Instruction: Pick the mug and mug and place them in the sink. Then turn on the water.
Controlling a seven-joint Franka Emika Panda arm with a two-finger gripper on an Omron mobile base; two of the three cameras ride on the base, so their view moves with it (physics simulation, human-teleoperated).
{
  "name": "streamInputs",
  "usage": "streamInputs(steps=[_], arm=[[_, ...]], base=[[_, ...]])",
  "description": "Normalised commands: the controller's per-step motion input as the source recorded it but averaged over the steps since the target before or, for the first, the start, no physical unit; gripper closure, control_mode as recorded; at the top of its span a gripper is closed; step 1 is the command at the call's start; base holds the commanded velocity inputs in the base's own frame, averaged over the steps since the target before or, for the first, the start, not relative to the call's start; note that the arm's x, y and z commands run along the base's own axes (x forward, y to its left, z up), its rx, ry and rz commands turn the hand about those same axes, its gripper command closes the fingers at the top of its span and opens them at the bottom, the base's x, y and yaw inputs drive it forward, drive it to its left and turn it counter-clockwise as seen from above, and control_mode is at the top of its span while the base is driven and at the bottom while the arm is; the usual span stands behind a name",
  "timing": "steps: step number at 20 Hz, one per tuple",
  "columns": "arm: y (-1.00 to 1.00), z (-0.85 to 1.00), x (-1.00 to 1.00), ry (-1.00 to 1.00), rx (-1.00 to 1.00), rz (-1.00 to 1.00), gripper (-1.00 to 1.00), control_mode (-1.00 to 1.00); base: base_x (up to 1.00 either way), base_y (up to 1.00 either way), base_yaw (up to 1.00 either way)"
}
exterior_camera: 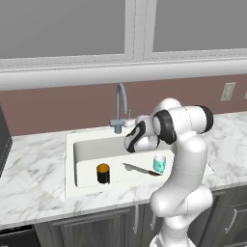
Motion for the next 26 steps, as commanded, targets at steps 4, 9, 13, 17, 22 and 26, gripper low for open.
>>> streamInputs(steps=[4, 9, 13, 17, 22, 26], arm=[[-0.02, -0.19, 0.00, -0.06, 0.01, 0.00, -1.00, -1.00], [-0.01, 0.00, 0.11, -0.05, 0.00, 0.00, -1.00, -1.00], [0.00, -0.06, 0.14, -0.08, 0.00, 0.00, -1.00, -1.00], [0.00, -0.20, 0.05, -0.10, 0.00, 0.00, -1.00, -1.00], [0.00, -0.31, 0.00, -0.11, 0.00, 0.00, -1.00, -1.00], [0.00, -0.28, 0.00, -0.10, 0.00, 0.00, -1.00, -1.00]], base=[[0.00, 0.00, 0.00], [0.00, 0.00, 0.00], [0.00, 0.00, 0.00], [0.00, 0.00, 0.00], [0.00, 0.00, 0.00], [0.00, 0.00, 0.00]])
